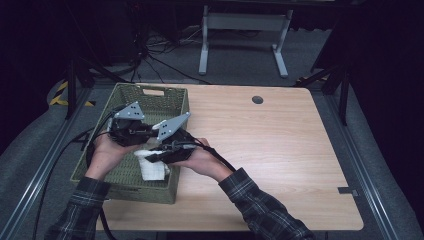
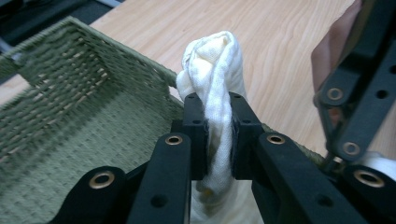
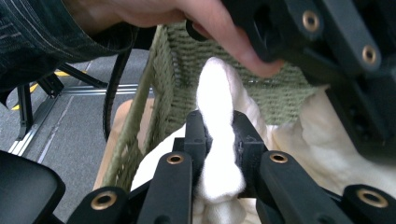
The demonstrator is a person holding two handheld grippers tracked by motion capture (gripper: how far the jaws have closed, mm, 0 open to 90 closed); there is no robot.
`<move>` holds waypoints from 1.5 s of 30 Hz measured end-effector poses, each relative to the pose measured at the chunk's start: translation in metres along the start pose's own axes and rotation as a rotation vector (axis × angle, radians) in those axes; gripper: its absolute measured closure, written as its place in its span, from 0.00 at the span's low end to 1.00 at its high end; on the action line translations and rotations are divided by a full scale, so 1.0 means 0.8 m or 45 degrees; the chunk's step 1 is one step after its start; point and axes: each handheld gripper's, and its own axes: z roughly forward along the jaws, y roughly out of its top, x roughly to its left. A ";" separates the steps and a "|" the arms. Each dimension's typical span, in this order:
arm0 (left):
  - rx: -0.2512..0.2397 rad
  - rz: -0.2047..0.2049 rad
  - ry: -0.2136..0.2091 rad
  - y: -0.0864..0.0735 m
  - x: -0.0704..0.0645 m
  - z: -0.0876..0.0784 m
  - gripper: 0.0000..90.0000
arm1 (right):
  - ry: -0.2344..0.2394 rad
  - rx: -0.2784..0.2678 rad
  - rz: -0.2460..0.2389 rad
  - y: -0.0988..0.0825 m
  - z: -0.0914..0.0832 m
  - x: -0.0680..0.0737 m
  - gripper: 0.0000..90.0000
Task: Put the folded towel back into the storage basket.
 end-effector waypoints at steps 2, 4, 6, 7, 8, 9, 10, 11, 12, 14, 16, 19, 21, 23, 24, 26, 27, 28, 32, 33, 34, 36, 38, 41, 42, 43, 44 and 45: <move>0.010 -0.006 -0.005 -0.004 0.000 0.005 0.89 | -0.004 0.003 0.014 -0.008 0.003 -0.001 0.89; 0.013 -0.009 -0.006 -0.007 -0.001 0.007 0.89 | 0.003 0.007 0.026 -0.014 0.006 -0.002 0.89; 0.019 -0.012 -0.006 -0.010 -0.001 0.008 0.89 | 0.010 0.012 0.029 -0.018 0.010 0.000 0.89; 0.022 -0.010 -0.008 -0.011 0.000 0.008 0.89 | 0.013 0.013 0.026 -0.020 0.011 0.001 0.89; 0.017 -0.012 -0.013 -0.012 0.000 0.009 0.89 | 0.017 0.014 0.027 -0.021 0.013 0.002 0.89; 0.017 -0.021 -0.013 -0.013 -0.001 0.010 0.89 | 0.020 0.018 0.028 -0.022 0.014 0.003 0.89; 0.025 -0.016 -0.011 -0.013 -0.001 0.010 0.89 | 0.024 0.016 0.036 -0.024 0.015 0.003 0.88; 0.024 -0.017 -0.014 -0.014 -0.001 0.012 0.89 | 0.030 0.014 0.040 -0.025 0.015 0.004 0.88; 0.024 -0.020 -0.018 -0.014 -0.002 0.013 0.89 | 0.030 0.016 0.040 -0.027 0.017 0.004 0.88; 0.030 -0.017 -0.017 -0.015 -0.001 0.014 0.89 | 0.022 0.028 0.030 -0.029 0.019 0.005 0.85; 0.029 -0.018 -0.012 -0.014 0.000 0.015 0.89 | 0.003 0.041 0.029 -0.030 0.020 0.004 0.80; 0.032 -0.010 -0.011 -0.010 0.003 0.016 0.89 | -0.018 0.035 0.031 -0.030 0.017 0.001 0.70; 0.032 -0.008 -0.007 -0.006 0.003 0.016 0.89 | -0.031 0.024 0.041 -0.030 0.011 -0.003 0.65; 0.037 -0.003 -0.001 -0.002 0.004 0.017 0.89 | -0.051 0.017 0.044 -0.029 0.006 -0.005 0.60; 0.037 -0.003 -0.001 -0.002 0.004 0.017 0.89 | -0.059 0.013 0.046 -0.029 0.003 -0.006 0.60; 0.034 -0.010 0.002 0.002 0.007 0.019 0.89 | -0.070 0.005 0.047 -0.030 -0.006 -0.010 0.57; 0.035 -0.019 0.010 0.003 0.008 0.020 0.89 | -0.077 0.004 0.047 -0.030 -0.010 -0.011 0.56; 0.035 -0.019 0.010 0.003 0.008 0.020 0.89 | -0.077 0.004 0.047 -0.030 -0.010 -0.011 0.56; 0.052 -0.056 0.049 0.011 0.019 0.025 0.89 | -0.117 0.002 0.053 -0.036 -0.034 -0.019 0.51; 0.055 -0.064 0.056 0.013 0.022 0.026 0.89 | -0.128 0.002 0.053 -0.038 -0.039 -0.020 0.51; 0.055 -0.064 0.056 0.013 0.022 0.026 0.89 | -0.128 0.002 0.053 -0.038 -0.039 -0.020 0.51; 0.062 -0.083 0.078 0.018 0.029 0.030 0.89 | -0.145 0.004 0.054 -0.043 -0.051 -0.023 0.50; 0.063 -0.104 0.092 0.022 0.035 0.034 0.89 | -0.159 0.000 0.062 -0.049 -0.062 -0.025 0.49; 0.057 -0.134 0.125 0.028 0.042 0.043 0.89 | -0.174 -0.001 0.078 -0.062 -0.081 -0.029 0.47; 0.063 -0.135 0.128 0.030 0.045 0.045 0.89 | -0.182 0.005 0.083 -0.067 -0.087 -0.031 0.46; 0.069 -0.143 0.130 0.031 0.045 0.047 0.89 | -0.192 0.008 0.084 -0.071 -0.092 -0.032 0.46; 0.076 -0.150 0.147 0.032 0.048 0.050 0.89 | -0.196 0.008 0.089 -0.075 -0.096 -0.033 0.45; 0.076 -0.152 0.152 0.033 0.050 0.052 0.89 | -0.201 0.008 0.094 -0.080 -0.102 -0.034 0.45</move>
